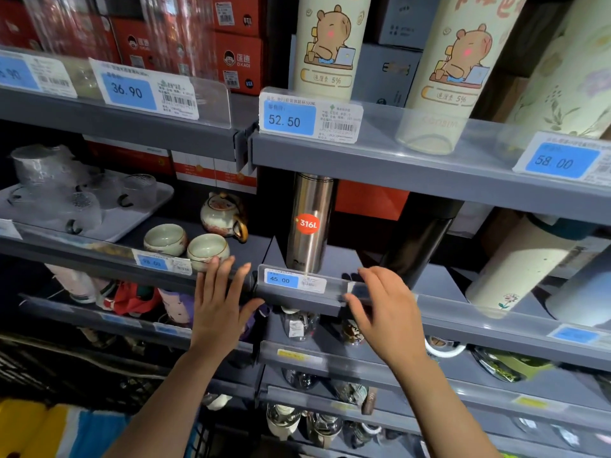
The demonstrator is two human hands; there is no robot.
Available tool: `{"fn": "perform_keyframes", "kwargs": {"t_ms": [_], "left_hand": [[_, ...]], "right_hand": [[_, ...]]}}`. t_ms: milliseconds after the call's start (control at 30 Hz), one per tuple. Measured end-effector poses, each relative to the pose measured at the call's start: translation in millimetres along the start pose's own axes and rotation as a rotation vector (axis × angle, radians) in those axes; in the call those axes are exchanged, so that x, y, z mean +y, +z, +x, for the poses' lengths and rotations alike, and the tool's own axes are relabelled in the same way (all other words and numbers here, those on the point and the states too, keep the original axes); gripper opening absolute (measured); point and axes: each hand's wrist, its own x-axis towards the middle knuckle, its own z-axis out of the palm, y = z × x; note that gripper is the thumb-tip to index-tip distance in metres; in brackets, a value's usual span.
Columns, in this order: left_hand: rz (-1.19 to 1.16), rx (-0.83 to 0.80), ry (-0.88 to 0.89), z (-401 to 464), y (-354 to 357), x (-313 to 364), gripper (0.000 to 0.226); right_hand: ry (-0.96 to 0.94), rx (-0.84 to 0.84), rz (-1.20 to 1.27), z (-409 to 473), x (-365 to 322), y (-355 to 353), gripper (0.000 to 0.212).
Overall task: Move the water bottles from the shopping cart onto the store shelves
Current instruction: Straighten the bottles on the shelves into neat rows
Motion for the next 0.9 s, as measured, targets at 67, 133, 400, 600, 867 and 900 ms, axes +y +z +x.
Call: {"fn": "perform_keyframes", "kwargs": {"t_ms": [67, 133, 400, 600, 867, 900], "left_hand": [[0.004, 0.012, 0.0, 0, 1, 0, 0.065], [0.004, 0.011, 0.001, 0, 1, -1, 0.065], [-0.06, 0.047, 0.034, 1, -4, -1, 0.063], [-0.182, 0.235, -0.015, 1, -16, 20, 0.049], [-0.276, 0.341, 0.336, 25, -29, 109, 0.036], [-0.277, 0.346, 0.35, 29, -26, 115, 0.035]], "right_hand": [[-0.024, -0.018, -0.024, -11, 7, 1, 0.036], [-0.022, -0.035, -0.027, -14, 7, 4, 0.039], [0.008, 0.033, -0.014, -13, 10, -3, 0.035], [-0.038, 0.03, -0.023, -19, 24, -15, 0.025], [0.021, 0.073, -0.041, -37, 39, -20, 0.033], [0.037, 0.072, -0.037, -37, 40, -21, 0.033]]}}
